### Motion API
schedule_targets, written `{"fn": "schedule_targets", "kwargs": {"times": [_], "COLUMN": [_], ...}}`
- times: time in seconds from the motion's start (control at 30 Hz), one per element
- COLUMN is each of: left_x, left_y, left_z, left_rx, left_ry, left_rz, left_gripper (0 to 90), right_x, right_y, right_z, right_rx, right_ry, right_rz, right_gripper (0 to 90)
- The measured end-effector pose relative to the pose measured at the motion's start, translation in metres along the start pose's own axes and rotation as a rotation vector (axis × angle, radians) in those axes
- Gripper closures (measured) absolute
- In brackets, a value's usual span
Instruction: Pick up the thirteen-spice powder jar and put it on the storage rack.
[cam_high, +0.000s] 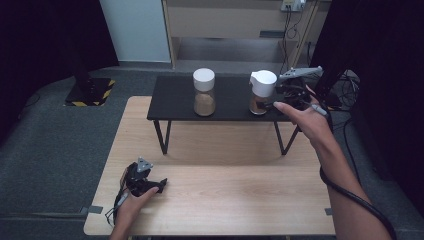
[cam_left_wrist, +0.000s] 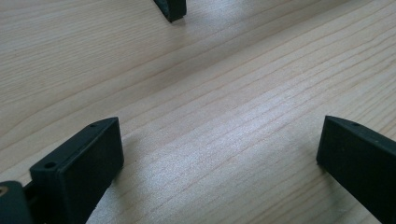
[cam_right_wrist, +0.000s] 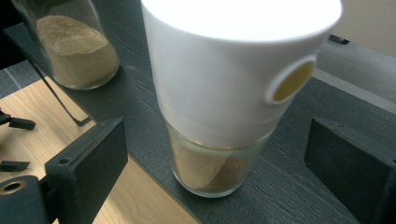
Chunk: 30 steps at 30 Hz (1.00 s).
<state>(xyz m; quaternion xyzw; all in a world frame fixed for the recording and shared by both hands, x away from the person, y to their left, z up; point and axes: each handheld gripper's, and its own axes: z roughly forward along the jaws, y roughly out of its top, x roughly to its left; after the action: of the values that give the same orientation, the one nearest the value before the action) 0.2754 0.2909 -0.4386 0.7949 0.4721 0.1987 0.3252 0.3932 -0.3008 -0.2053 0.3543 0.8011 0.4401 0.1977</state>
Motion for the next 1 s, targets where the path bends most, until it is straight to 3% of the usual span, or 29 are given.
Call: {"fn": "schedule_targets", "kwargs": {"times": [1.0], "left_x": [0.000], "left_y": [0.000], "left_z": [0.000], "left_rx": [0.000], "left_ry": [0.001], "left_rz": [-0.001], "left_gripper": [0.0], "right_x": [0.006], "right_y": [-0.009], "right_z": [-0.027], "right_rx": [0.022], "right_ry": [0.007], "right_rz": [-0.017], "right_gripper": [7.1]}}
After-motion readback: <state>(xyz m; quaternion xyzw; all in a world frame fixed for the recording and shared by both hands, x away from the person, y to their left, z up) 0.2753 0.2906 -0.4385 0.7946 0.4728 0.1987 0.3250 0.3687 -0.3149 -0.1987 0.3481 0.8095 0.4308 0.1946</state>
